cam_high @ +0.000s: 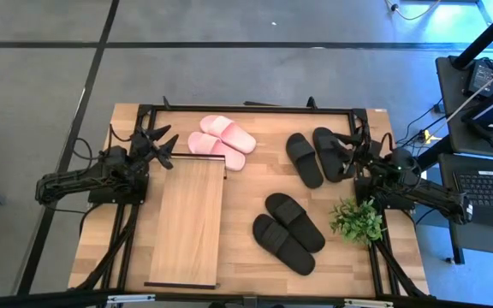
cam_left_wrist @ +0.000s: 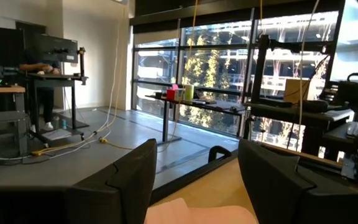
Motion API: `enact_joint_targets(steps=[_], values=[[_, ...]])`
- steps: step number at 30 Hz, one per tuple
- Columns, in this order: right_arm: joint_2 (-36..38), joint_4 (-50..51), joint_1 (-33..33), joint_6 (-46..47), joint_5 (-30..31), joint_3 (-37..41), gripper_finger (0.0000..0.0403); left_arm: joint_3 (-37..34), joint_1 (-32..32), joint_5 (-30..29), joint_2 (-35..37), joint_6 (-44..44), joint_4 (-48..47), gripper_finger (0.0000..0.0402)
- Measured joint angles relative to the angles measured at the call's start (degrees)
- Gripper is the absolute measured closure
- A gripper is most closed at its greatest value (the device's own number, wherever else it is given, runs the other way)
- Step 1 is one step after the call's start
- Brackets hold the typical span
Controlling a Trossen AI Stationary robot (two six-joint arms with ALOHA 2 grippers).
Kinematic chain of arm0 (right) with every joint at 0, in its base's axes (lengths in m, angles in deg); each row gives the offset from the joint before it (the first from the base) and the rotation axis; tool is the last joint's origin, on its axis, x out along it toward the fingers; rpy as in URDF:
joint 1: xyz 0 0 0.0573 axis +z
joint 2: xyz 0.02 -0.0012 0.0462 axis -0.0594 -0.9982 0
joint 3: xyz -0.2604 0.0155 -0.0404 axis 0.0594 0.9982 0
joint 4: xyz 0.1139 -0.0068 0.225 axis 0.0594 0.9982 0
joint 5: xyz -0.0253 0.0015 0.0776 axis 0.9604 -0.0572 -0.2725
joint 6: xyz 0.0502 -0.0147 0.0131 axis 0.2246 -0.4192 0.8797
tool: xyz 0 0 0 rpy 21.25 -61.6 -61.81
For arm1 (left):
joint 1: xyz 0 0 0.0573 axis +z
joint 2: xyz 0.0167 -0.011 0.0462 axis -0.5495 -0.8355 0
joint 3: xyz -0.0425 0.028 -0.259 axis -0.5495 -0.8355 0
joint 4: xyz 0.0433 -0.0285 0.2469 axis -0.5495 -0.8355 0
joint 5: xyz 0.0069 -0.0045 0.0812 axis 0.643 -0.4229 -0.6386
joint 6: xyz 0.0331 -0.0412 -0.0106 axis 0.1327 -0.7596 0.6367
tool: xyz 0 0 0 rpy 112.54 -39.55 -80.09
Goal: Pick and place slides into the shelf
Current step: Put the pink slipper on the shelf
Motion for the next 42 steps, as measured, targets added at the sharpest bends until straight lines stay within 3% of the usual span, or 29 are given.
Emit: enact_joint_targets(steps=[11, 20, 25, 34, 42], values=[[-0.02, 2.02, 0.02, -2.75, 0.35, 0.00, 0.0264, 0.00, 0.00, -0.07, 0.00, 0.20, 0.00, 0.0185], [-0.13, 2.19, 0.00, -3.69, 0.35, 0.00, 0.0140, 0.00, 0.00, -0.20, 0.00, 0.35, 0.01, 0.0185], [-0.13, 2.04, 0.01, -5.39, 0.39, 0.00, 0.0101, 0.00, 0.00, -0.20, 0.00, 0.39, 0.00, 0.0185], [-2.80, 0.59, 0.00, -2.15, 3.30, -0.52, 0.0098, 0.00, 0.00, -0.20, 0.00, 0.42, 0.00, 0.0185], [-19.29, 1.27, 0.02, -2.44, 5.33, -11.30, 0.0132, 0.00, 0.01, -0.18, 0.00, 2.38, 0.03, 0.0185]])
